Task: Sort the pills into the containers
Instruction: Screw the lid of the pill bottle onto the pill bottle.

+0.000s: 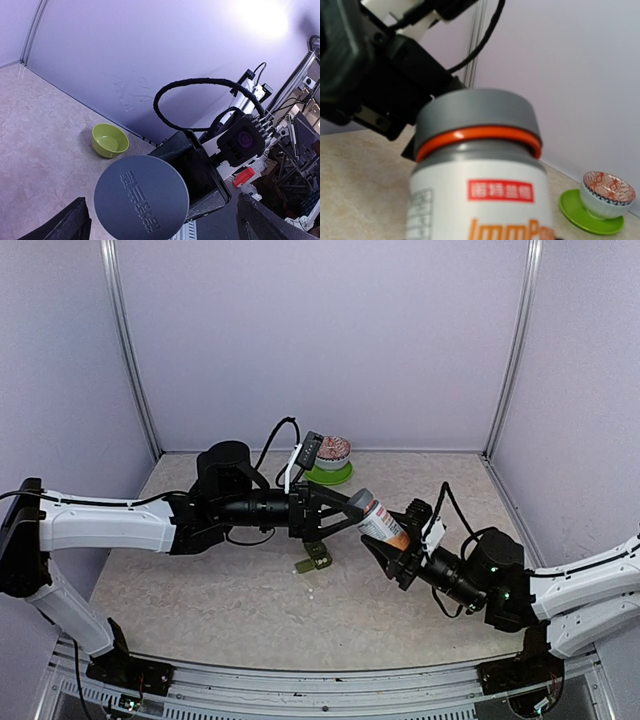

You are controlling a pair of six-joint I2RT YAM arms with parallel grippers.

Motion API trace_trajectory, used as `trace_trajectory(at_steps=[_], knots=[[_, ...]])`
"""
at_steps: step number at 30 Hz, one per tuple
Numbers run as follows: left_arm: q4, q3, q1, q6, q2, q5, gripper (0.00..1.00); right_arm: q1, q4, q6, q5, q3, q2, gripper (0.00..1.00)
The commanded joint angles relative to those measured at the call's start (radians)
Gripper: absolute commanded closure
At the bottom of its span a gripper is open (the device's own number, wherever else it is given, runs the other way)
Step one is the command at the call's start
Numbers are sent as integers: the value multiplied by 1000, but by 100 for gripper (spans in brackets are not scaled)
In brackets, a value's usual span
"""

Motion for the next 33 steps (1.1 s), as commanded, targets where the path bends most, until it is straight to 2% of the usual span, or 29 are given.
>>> trace_trajectory(at_steps=[1,15,33], knots=[[31,24,-7,-13,17,17,1,-6,13,16,36,48,32,62],[5,51,-17,25,9,13,1,-6,7,51,-26,97,161,63],[12,36,-20,46,-40,-39,1,-6,45,75,-105,97,187,63]])
